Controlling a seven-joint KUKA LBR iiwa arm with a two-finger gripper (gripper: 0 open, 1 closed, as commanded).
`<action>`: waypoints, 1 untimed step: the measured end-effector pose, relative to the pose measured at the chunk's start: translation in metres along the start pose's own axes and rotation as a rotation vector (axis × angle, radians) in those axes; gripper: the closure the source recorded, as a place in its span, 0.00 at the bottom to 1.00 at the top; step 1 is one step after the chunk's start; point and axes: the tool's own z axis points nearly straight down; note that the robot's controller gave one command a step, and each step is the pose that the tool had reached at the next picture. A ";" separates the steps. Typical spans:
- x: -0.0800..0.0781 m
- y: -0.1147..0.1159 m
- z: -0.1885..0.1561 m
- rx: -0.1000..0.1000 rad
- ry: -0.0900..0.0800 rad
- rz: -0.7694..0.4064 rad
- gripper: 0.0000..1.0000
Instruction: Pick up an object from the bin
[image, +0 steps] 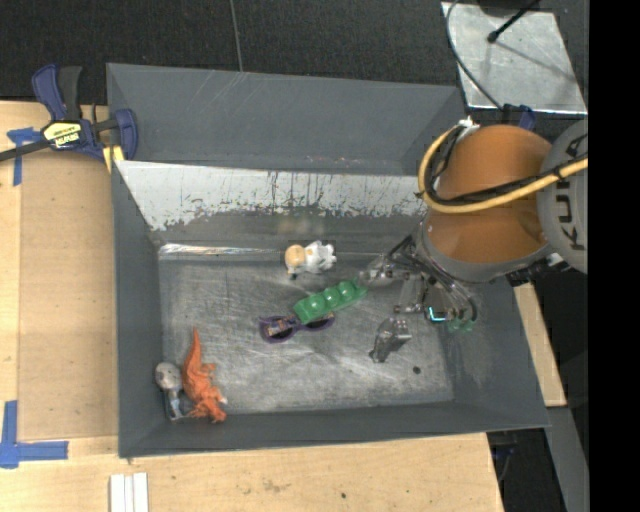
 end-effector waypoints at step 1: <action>-0.002 0.000 -0.004 0.000 -0.008 0.000 0.00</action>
Offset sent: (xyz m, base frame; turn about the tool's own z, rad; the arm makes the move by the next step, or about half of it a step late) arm 0.0827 0.0357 -0.0569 -0.0958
